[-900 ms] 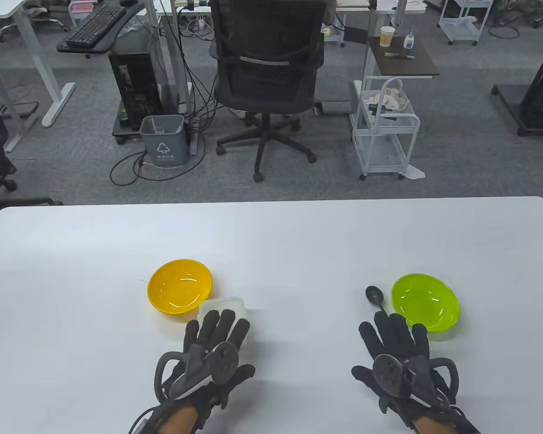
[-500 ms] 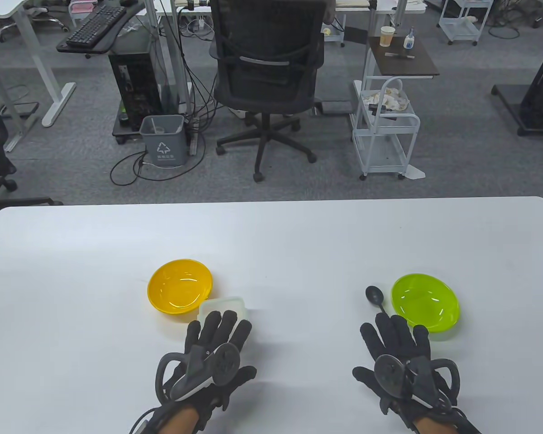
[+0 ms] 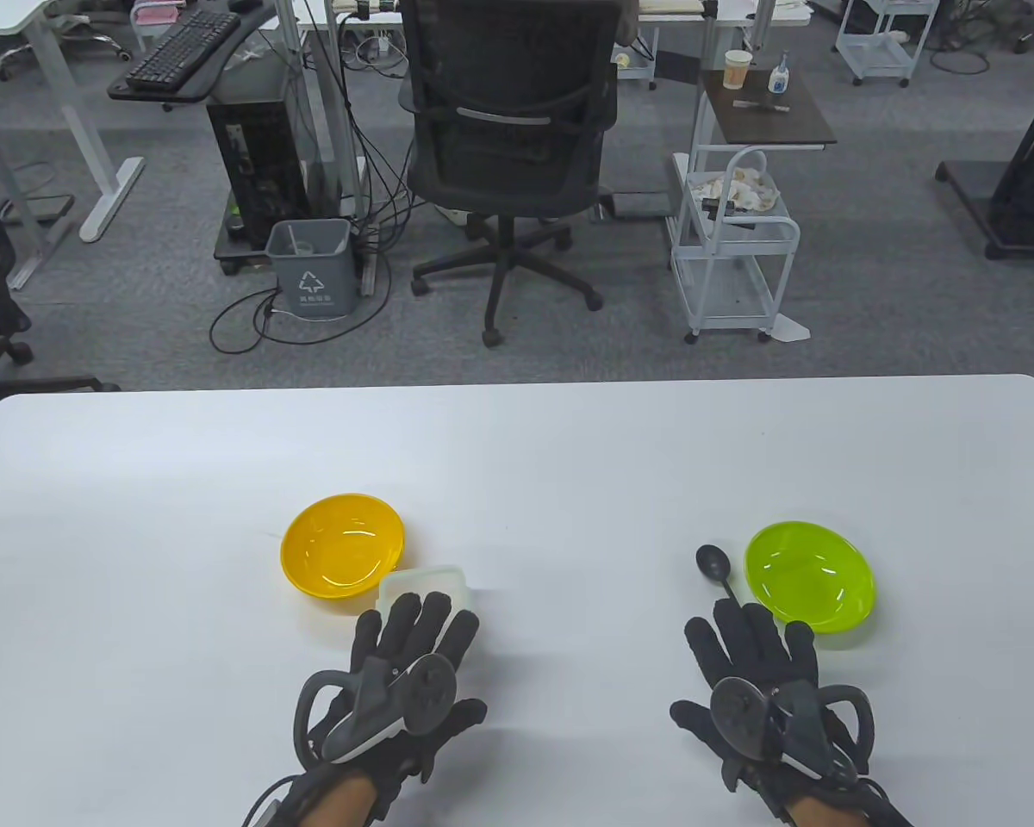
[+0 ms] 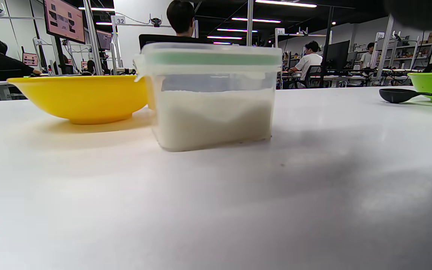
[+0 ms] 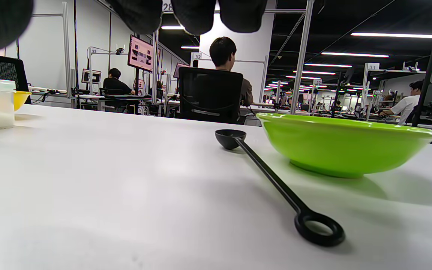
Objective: Scoop white sugar from container into bowls
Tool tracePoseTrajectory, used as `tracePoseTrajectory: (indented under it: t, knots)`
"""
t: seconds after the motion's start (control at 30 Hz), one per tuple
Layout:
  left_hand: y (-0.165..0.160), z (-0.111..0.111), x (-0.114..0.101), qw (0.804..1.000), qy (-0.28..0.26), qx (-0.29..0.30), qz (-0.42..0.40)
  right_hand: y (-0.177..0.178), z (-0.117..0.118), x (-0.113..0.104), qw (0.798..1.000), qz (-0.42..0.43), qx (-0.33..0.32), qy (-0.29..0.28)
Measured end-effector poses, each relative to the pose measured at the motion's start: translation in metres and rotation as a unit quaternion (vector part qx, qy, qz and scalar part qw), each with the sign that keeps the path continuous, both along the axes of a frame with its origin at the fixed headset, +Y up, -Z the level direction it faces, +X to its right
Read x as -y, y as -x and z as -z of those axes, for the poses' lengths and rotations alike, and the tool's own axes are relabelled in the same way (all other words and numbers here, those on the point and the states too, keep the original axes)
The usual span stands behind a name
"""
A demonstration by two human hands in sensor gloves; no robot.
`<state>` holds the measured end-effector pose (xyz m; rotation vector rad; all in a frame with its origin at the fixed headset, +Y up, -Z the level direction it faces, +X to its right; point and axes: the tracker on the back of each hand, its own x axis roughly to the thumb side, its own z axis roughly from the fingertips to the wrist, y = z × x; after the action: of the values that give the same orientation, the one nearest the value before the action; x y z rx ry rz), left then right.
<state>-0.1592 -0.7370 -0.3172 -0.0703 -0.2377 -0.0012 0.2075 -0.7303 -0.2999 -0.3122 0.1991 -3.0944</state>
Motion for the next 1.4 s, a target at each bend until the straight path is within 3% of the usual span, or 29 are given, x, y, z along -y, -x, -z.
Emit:
tracePoseTrajectory:
  t: [0.37, 0.57, 0.77, 1.07, 1.4]
  knots:
    - [0.014, 0.011, -0.007, 1.0, 0.01, -0.019, 0.001, -0.005, -0.001, -0.004, 1.0, 0.011, 0.008, -0.007]
    - [0.024, 0.03, -0.016, 0.998, 0.055, -0.041, -0.013, -0.007, -0.001, -0.007, 1.0, 0.02, 0.005, -0.01]
    - [0.018, 0.058, -0.026, 0.994, 0.085, -0.046, 0.05, -0.008, 0.0, -0.006, 1.0, 0.023, 0.009, -0.005]
    - [0.006, 0.096, -0.012, 0.973, 0.203, -0.071, 0.09, -0.008, 0.002, -0.003, 1.0, 0.024, 0.009, 0.008]
    - [0.002, 0.097, -0.002, 0.977, 0.171, -0.058, 0.114, -0.006, 0.002, -0.003, 1.0, 0.022, 0.006, 0.009]
